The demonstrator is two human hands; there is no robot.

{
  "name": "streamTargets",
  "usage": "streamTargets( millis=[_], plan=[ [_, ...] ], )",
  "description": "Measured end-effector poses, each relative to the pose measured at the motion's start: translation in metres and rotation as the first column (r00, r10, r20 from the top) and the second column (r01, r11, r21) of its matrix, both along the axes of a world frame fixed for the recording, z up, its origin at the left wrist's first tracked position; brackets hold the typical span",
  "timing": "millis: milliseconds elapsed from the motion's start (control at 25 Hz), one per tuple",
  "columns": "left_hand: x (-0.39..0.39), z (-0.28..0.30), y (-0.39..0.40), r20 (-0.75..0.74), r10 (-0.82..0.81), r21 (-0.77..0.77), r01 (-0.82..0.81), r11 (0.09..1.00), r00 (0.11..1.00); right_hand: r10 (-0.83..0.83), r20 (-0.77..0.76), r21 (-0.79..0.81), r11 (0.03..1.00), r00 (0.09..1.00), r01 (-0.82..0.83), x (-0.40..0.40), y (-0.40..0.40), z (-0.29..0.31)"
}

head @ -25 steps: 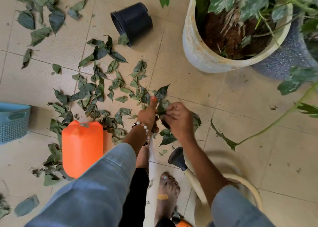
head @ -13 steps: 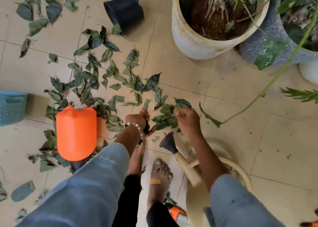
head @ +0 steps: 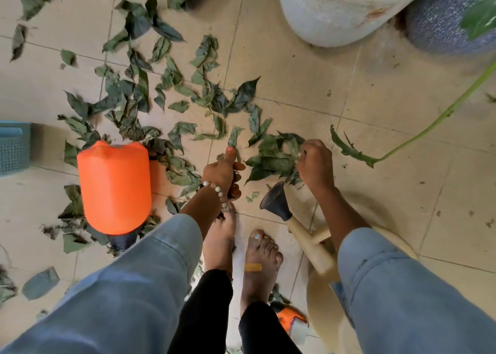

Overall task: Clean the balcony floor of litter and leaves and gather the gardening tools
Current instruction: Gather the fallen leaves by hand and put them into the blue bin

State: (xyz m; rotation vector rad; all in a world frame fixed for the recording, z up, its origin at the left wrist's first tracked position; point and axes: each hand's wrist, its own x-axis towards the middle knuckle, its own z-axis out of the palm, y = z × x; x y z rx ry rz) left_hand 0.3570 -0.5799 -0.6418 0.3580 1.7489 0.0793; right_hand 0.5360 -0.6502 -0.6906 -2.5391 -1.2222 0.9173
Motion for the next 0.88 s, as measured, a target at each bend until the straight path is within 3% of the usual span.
streamTargets(
  millis=[80,240,440,520,600,680,720,760,880],
  plan=[
    [0.005,0.005,-0.001,0.016,-0.001,-0.003,0.001,1.0,1.0,-0.053,-0.029,-0.001,0.999,0.998,0.053,-0.001,-0.003,0.001],
    [0.015,0.003,0.004,0.042,0.044,0.01,-0.044,0.999,0.998,0.099,-0.059,-0.155,0.982,0.993,-0.107,-0.015,0.003,-0.011],
    [0.013,-0.002,0.005,0.055,-0.032,0.033,0.03,0.999,0.998,0.096,0.038,-0.022,0.995,0.995,-0.096,-0.009,-0.001,-0.012],
    [0.012,0.0,0.005,0.07,-0.091,0.038,0.089,0.995,0.993,-0.153,-0.007,0.141,0.978,0.988,0.152,-0.006,-0.002,-0.002],
    [0.016,0.003,0.002,0.102,-0.115,0.023,0.114,0.993,0.988,-0.44,-0.196,0.259,0.839,0.876,0.479,-0.011,-0.002,0.018],
    [0.02,0.004,-0.003,0.161,-0.088,0.017,0.086,0.996,0.983,-0.539,-0.45,0.229,0.701,0.712,0.676,-0.032,-0.001,0.038],
    [0.024,0.005,-0.006,0.204,-0.072,0.006,0.072,0.997,0.976,-0.531,-0.522,0.2,0.685,0.668,0.701,-0.044,0.0,0.05],
    [0.028,0.006,-0.009,0.246,-0.054,-0.011,0.059,0.998,0.968,-0.495,-0.547,0.193,0.71,0.675,0.677,-0.056,-0.001,0.059],
    [0.033,0.004,-0.013,0.254,0.075,-0.098,-0.051,0.994,0.964,-0.152,-0.362,0.396,0.868,0.92,0.3,-0.084,-0.011,0.075]
  ],
)
